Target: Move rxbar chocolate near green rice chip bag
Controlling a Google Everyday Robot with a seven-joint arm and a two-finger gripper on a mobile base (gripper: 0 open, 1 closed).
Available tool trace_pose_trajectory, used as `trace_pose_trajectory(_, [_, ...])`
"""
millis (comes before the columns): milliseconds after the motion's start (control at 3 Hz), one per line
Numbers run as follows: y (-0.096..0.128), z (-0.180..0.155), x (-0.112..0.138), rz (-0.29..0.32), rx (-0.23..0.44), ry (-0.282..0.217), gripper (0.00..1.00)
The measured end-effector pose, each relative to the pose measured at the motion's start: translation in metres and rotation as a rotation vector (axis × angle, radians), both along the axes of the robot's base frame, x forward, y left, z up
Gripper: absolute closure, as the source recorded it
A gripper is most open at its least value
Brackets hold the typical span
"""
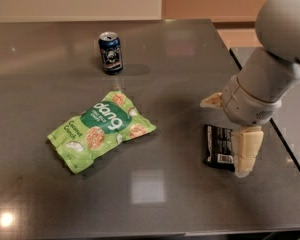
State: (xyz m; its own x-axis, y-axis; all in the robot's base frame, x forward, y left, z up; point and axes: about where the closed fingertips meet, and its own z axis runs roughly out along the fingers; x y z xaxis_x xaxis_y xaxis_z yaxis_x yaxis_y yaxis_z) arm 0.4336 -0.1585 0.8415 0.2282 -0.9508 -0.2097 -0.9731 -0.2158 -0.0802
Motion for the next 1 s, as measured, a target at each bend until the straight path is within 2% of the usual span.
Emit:
trace_pose_trajectory(333, [-0.004, -0.009, 0.0, -0.008, -0.021, 0.015, 0.0])
trace_pose_trajectory(667, [-0.011, -0.016, -0.001, -0.025, -0.04, 0.027, 0.16])
trace_pose_trajectory(1000, [-0.017, -0.02, -0.002, -0.041, -0.052, 0.032, 0.39])
